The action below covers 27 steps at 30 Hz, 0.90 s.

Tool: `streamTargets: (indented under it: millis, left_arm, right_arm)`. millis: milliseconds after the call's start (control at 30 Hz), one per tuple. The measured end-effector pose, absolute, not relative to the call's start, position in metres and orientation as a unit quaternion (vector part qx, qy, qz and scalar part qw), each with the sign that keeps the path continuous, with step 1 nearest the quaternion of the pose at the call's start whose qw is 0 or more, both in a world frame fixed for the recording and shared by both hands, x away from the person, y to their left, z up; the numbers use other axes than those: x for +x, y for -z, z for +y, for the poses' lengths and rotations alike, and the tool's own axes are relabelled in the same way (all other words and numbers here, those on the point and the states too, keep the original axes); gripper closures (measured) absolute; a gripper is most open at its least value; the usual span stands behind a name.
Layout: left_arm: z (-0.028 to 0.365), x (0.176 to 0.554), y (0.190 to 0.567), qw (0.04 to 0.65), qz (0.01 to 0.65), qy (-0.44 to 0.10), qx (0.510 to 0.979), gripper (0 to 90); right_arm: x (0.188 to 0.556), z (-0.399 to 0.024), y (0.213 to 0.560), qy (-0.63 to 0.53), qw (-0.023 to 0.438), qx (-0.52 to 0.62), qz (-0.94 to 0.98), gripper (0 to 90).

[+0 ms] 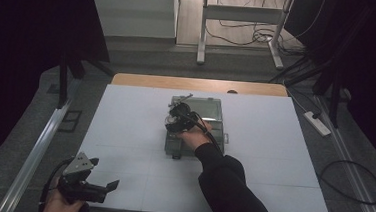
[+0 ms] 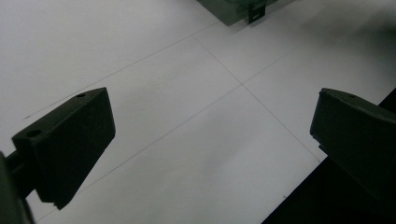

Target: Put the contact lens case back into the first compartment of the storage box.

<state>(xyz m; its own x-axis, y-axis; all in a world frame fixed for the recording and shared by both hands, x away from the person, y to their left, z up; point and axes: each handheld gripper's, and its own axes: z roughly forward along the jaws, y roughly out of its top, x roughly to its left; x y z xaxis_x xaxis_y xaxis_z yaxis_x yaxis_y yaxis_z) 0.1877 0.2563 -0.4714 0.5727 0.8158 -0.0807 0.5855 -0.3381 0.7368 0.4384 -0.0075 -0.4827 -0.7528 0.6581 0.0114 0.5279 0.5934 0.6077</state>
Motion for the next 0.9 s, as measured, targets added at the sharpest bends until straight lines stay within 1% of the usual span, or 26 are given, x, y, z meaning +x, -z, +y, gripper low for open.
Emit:
streamTargets:
  millis: [233, 300, 467, 600, 667, 833, 900]
  left_arm:
    - [0.256, 0.188, 0.471, 0.376, 0.436, -0.153, 0.803, 0.0]
    - [0.256, 0.188, 0.471, 0.376, 0.436, -0.153, 0.803, 0.0]
    - [0.256, 0.188, 0.471, 0.375, 0.435, -0.154, 0.804, 0.0]
    - [0.256, 0.188, 0.471, 0.375, 0.436, -0.154, 0.804, 0.0]
    - [0.256, 0.188, 0.471, 0.376, 0.435, -0.154, 0.804, 0.0]
    - [0.256, 0.188, 0.471, 0.376, 0.436, -0.153, 0.803, 0.0]
    - [0.256, 0.188, 0.471, 0.376, 0.436, -0.153, 0.803, 0.0]
  right_arm:
    - [0.437, -0.007, 0.485, -0.29, 0.119, 0.334, 0.889, 47.5]
    - [0.436, -0.007, 0.484, -0.289, 0.117, 0.331, 0.891, 43.9]
    - [0.435, -0.009, 0.48, -0.285, 0.132, 0.323, 0.893, 35.5]
    - [0.436, -0.013, 0.478, -0.276, 0.128, 0.325, 0.896, 22.2]
    - [0.436, -0.014, 0.479, -0.265, 0.133, 0.326, 0.898, 18.2]
    - [0.434, -0.017, 0.479, -0.268, 0.116, 0.317, 0.902, 14.4]
    - [0.432, -0.019, 0.478, -0.279, 0.106, 0.314, 0.902, 10.8]
